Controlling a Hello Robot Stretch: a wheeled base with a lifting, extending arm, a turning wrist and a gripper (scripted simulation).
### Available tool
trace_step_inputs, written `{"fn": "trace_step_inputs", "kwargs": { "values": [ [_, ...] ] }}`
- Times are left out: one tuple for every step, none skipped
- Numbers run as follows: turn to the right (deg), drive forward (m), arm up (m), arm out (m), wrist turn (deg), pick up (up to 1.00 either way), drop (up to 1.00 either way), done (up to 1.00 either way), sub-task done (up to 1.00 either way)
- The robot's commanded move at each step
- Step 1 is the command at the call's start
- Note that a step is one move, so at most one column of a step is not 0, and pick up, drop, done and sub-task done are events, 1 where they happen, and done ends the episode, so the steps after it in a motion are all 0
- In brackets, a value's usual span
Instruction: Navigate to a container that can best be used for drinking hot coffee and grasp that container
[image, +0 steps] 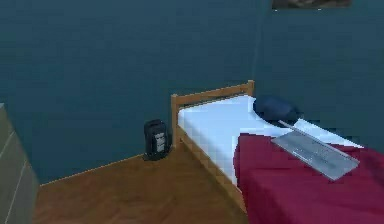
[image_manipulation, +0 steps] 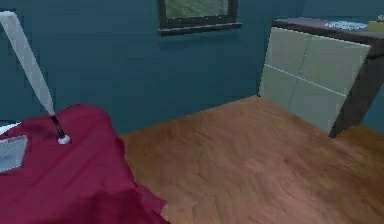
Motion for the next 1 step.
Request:
{"fn": "trace_step_inputs", "kwargs": {
  "values": [
    [-24.0, 0.0, 0.0, 0.0, 0.0, 0.0, 0.0, 0.0, 0.0]
  ]
}}
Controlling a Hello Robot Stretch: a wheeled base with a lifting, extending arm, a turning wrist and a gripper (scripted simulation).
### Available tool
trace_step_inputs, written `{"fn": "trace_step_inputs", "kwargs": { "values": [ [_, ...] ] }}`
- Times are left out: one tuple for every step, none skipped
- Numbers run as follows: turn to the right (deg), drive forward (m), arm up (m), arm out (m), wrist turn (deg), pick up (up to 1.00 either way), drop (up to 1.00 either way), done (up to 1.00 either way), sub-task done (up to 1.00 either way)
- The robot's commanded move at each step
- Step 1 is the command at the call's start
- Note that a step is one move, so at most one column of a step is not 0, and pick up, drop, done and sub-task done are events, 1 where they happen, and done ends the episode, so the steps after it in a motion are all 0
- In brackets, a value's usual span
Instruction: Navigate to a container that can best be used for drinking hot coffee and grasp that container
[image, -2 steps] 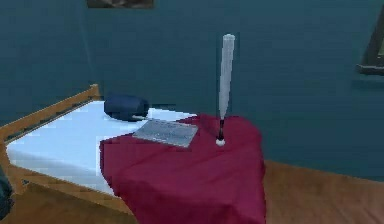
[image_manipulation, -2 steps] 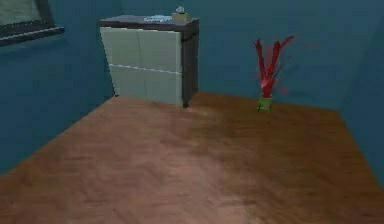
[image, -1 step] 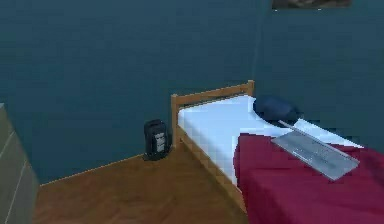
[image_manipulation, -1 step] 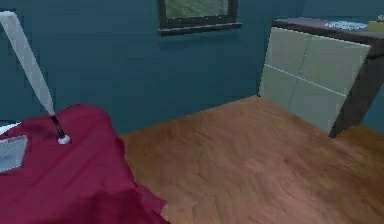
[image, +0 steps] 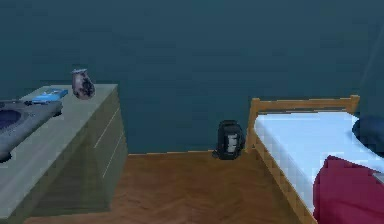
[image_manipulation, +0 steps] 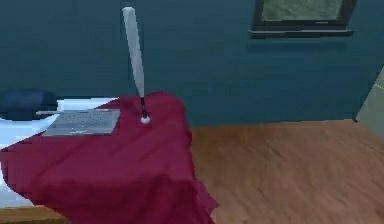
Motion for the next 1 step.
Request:
{"fn": "trace_step_inputs", "kwargs": {
  "values": [
    [0.0, 0.25, 0.0, 0.0, 0.0, 0.0, 0.0, 0.0, 0.0]
  ]
}}
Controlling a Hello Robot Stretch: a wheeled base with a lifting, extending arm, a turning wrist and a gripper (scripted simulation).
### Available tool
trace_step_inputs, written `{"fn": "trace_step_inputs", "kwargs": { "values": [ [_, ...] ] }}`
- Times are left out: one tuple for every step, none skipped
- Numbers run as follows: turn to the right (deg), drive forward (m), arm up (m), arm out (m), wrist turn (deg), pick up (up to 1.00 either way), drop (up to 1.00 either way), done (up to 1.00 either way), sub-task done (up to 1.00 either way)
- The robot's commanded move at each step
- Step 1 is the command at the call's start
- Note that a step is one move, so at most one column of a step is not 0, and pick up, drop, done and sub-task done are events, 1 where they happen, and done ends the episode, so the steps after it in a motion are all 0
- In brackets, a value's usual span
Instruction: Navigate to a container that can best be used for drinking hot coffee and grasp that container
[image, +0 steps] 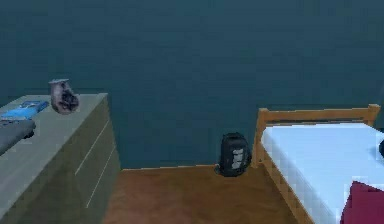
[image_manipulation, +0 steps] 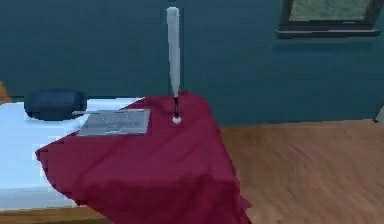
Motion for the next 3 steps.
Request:
{"fn": "trace_step_inputs", "kwargs": {
  "values": [
    [-21.0, 0.0, 0.0, 0.0, 0.0, 0.0, 0.0, 0.0, 0.0],
    [0.0, 1.0, 0.0, 0.0, 0.0, 0.0, 0.0, 0.0, 0.0],
    [-18.0, 0.0, 0.0, 0.0, 0.0, 0.0, 0.0, 0.0, 0.0]
  ]
}}
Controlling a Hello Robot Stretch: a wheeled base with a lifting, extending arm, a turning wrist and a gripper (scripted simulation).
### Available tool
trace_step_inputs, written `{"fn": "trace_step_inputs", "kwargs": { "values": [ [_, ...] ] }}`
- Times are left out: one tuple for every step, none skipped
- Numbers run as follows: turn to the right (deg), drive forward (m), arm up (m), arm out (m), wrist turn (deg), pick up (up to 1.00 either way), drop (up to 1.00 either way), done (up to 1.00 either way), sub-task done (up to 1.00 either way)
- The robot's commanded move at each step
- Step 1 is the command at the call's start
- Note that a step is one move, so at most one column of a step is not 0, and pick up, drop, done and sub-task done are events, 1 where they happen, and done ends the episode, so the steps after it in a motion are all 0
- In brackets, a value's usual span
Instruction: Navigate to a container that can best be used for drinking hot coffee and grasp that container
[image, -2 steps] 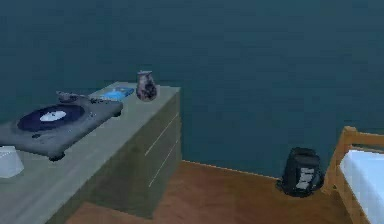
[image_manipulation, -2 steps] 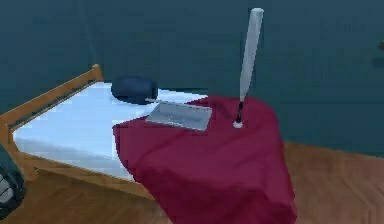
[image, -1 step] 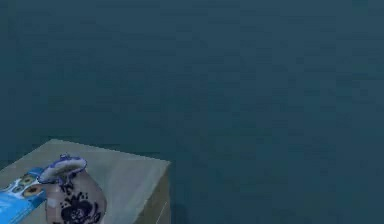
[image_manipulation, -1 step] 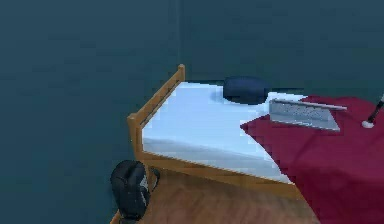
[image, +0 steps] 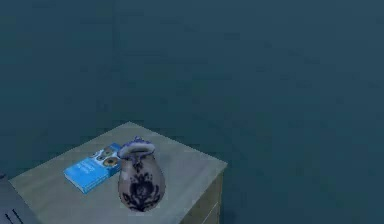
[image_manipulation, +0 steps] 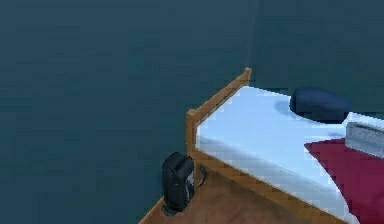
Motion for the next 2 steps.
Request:
{"fn": "trace_step_inputs", "kwargs": {
  "values": [
    [0.0, 0.1, 0.0, 0.0, 0.0, 0.0, 0.0, 0.0, 0.0],
    [45.0, 0.0, 0.0, 0.0, 0.0, 0.0, 0.0, 0.0, 0.0]
  ]
}}
